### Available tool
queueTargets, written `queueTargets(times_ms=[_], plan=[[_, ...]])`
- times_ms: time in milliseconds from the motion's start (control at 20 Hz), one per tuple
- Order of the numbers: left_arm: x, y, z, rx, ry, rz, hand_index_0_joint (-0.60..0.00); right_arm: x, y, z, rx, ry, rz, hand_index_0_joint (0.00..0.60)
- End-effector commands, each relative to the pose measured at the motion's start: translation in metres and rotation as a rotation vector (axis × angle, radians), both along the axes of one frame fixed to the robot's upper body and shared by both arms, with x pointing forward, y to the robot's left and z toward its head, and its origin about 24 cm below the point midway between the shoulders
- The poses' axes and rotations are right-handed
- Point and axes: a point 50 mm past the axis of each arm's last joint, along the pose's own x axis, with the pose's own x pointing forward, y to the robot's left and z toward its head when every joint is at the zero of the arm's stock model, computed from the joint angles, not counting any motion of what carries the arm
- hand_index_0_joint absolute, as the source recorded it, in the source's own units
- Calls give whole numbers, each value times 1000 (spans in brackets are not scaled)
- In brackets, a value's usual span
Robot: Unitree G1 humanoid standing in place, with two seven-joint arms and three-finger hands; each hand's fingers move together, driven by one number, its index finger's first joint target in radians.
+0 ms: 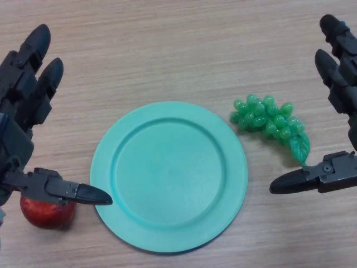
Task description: Pick up the green grapes and place it on the plate
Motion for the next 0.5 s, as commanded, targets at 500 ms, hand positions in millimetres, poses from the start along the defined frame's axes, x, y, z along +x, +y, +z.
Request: queueTargets(times_ms=[500], plan=[[-9, 19, 8, 62, -223, 132, 0, 26, 3, 14, -59, -220, -20, 0]])
